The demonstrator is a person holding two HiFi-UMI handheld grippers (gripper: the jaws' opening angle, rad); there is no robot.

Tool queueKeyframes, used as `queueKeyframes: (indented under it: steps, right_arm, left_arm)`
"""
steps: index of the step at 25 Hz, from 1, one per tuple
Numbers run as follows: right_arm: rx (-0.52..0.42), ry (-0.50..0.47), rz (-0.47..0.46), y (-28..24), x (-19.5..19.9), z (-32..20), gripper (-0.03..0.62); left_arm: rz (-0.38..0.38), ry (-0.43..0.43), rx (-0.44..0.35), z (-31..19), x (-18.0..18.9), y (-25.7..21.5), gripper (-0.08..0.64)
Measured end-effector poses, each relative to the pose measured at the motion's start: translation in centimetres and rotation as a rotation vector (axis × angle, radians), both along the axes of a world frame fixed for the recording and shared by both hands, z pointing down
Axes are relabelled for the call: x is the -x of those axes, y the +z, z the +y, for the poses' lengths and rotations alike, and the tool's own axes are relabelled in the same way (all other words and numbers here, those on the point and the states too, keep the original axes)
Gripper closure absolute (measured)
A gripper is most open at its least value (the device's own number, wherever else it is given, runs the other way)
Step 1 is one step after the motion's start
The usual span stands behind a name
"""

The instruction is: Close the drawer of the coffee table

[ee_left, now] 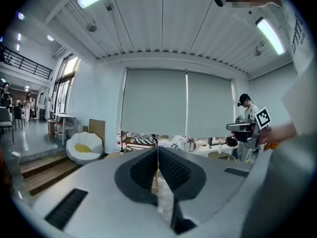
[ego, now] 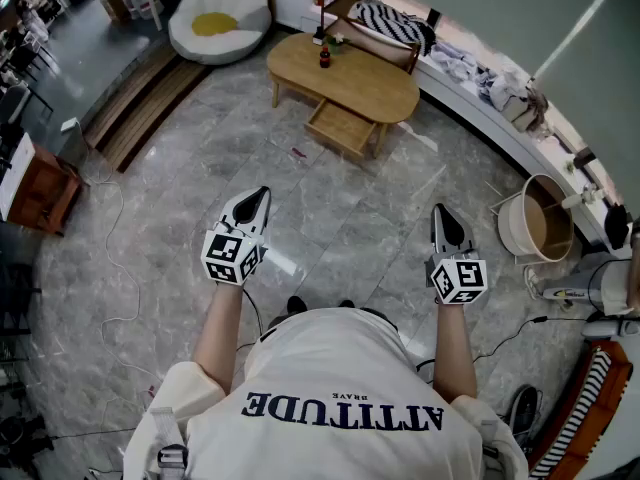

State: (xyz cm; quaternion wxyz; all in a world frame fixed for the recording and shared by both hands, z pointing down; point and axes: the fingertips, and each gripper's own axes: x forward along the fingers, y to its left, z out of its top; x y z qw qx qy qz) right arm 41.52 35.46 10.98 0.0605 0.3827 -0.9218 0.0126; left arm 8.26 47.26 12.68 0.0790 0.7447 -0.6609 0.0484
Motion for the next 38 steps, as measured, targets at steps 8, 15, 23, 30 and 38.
queueKeyframes:
  steps: [8,15,23,30,38]
  right_arm:
    - [0.000,-0.001,0.001,0.0,0.0,0.5,0.574]
    - [0.002,-0.004,0.003,0.1,0.3,0.6,0.572]
    - [0.001,0.003,0.001,0.1,0.8,1.5,0.574]
    - [0.004,0.023,-0.007,-0.3,1.8,2.3,0.572]
    - [-0.002,0.043,-0.020,-0.1,3.6,3.5,0.572]
  left_arm:
    - [0.001,0.004,0.001,0.4,-0.2,0.2,0.538]
    - [0.008,0.006,0.002,0.4,-0.1,0.4,0.538]
    - [0.012,0.010,0.003,1.1,0.3,0.7,0.538]
    - [0.020,0.022,0.008,1.7,1.6,0.9,0.538]
    - [0.026,0.049,0.018,2.4,3.6,1.5,0.538]
